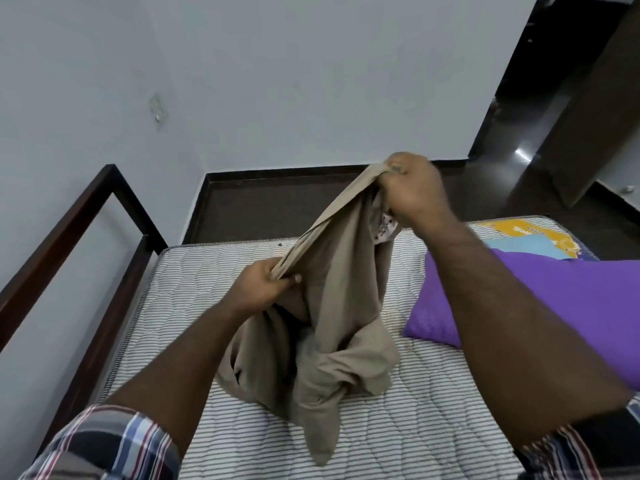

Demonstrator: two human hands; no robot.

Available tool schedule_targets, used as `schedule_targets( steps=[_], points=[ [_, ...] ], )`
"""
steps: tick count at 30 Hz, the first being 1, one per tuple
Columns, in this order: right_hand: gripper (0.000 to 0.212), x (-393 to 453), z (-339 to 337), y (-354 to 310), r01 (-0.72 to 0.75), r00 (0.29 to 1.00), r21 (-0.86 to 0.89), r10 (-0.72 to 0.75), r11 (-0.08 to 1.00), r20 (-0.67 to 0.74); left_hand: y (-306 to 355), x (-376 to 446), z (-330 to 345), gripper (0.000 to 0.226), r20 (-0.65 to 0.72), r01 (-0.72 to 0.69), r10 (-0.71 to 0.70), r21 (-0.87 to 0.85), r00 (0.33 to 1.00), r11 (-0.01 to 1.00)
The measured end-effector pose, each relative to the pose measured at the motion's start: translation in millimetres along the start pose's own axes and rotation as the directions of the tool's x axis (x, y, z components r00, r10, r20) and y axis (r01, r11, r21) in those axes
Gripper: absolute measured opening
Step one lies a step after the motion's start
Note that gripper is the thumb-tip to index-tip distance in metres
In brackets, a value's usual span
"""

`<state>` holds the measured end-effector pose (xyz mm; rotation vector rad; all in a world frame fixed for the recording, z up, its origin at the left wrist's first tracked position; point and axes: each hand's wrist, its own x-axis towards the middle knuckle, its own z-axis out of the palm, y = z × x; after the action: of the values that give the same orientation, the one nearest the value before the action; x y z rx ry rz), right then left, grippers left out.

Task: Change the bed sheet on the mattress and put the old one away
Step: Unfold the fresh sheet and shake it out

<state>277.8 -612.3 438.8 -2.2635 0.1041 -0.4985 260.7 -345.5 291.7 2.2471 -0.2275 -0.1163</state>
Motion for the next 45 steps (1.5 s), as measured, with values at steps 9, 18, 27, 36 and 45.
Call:
schedule_targets(
  steps=[9,18,27,36,45],
  points=[
    [0.02,39.4,-37.6,29.8,-0.198,0.907,0.382,0.317,0.903,-0.278,25.2,33.0,-50.6,0.025,-0.434,0.174,-0.219,-0.141,0.874,0.975],
    [0.02,57.1,-77.6,3.1,0.18,0.771,0.422,0.139,0.889,-0.621,112.0,73.9,-132.7,0.009,-0.529,-0.114,0.098,0.003,0.843,0.994],
    [0.023,67.5,-96.0,-17.2,0.512,0.572,0.22,-0.138,0.831,-0.809,122.1,64.7,-165.9,0.012,-0.727,-0.187,0.21,0.114,0.653,0.976],
    [0.031,69.2,-83.7,-0.8,0.428,0.53,-0.04,-0.287,0.903,-0.798,96.4,53.3,-173.3,0.02,-0.742,-0.092,0.151,0.12,0.653,0.989],
    [0.011,51.5,-58.0,37.1,0.056,0.897,0.046,-0.03,0.997,-0.442,59.1,41.9,-170.5,0.009,-0.605,0.069,0.014,0.113,0.796,0.991]
  ],
)
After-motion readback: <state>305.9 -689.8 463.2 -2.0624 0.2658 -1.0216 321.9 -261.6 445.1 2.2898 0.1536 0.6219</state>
